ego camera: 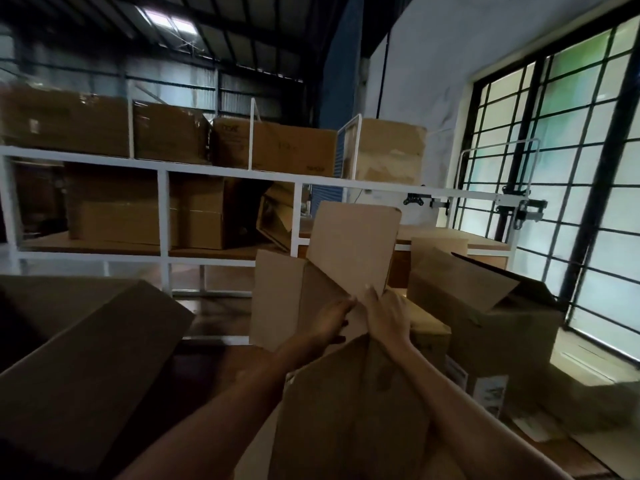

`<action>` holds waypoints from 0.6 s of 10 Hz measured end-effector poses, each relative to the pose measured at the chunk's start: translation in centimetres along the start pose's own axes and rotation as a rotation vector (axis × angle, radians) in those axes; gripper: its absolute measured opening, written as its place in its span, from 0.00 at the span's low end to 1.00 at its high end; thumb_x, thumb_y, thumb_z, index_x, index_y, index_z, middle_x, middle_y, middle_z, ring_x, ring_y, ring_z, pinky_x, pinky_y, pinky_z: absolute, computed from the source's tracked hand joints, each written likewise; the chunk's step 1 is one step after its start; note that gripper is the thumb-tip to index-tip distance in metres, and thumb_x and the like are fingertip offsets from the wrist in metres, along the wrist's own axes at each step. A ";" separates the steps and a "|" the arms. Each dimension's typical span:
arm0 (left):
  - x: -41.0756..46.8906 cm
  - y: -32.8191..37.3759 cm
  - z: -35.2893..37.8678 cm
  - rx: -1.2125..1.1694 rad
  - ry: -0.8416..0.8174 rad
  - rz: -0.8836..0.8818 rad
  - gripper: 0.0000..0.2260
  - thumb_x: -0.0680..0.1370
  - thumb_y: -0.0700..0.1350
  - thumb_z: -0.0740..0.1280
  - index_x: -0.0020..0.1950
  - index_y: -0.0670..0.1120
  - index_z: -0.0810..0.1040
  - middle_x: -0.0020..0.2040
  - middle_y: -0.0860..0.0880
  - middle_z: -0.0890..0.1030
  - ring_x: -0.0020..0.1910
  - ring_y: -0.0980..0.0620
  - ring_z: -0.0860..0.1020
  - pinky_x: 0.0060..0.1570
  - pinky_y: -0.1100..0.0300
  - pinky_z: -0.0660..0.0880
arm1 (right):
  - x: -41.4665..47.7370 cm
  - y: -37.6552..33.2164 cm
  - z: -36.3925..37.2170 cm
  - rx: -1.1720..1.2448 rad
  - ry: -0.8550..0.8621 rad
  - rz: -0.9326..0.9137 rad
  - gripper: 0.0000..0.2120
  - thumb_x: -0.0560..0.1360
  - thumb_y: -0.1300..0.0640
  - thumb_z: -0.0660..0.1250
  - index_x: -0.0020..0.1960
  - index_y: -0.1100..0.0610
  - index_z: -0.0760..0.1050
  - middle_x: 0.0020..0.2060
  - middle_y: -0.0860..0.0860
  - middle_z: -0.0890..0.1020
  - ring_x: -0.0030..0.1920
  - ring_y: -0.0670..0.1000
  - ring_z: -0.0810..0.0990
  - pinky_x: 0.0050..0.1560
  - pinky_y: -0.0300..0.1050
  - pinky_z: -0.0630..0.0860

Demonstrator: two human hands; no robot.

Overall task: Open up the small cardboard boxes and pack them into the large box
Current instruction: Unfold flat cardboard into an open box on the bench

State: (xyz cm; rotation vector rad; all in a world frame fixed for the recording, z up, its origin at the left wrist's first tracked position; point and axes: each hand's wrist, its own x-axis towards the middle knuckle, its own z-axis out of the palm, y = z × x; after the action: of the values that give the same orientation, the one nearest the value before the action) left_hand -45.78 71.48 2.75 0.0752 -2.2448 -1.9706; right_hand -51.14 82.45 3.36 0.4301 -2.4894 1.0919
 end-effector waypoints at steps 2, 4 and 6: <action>-1.9 2.8 4.7 0.027 0.055 0.151 0.17 0.84 0.42 0.58 0.71 0.37 0.70 0.66 0.42 0.74 0.63 0.48 0.74 0.47 0.76 0.71 | 1.9 1.6 0.0 0.496 0.234 0.272 0.23 0.81 0.45 0.58 0.50 0.65 0.78 0.42 0.60 0.77 0.46 0.58 0.76 0.54 0.54 0.72; -0.6 -0.1 7.1 0.317 -0.047 0.130 0.13 0.83 0.44 0.58 0.60 0.37 0.76 0.56 0.41 0.78 0.51 0.52 0.73 0.49 0.64 0.68 | -0.4 4.7 -0.3 0.940 0.465 0.550 0.20 0.78 0.54 0.65 0.62 0.70 0.75 0.57 0.62 0.79 0.55 0.58 0.78 0.50 0.45 0.71; -1.8 -7.1 6.8 0.612 -0.135 0.117 0.18 0.82 0.45 0.58 0.57 0.32 0.77 0.57 0.35 0.79 0.46 0.47 0.74 0.41 0.55 0.68 | -4.0 10.7 4.1 0.832 0.013 0.717 0.21 0.80 0.53 0.63 0.64 0.69 0.72 0.61 0.60 0.77 0.56 0.59 0.76 0.53 0.46 0.73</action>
State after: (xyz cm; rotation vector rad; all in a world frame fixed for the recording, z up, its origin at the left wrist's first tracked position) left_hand -45.43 77.51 -5.23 -0.1216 -2.7827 -1.2051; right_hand -53.09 86.77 -7.78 -0.3104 -2.0856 2.3897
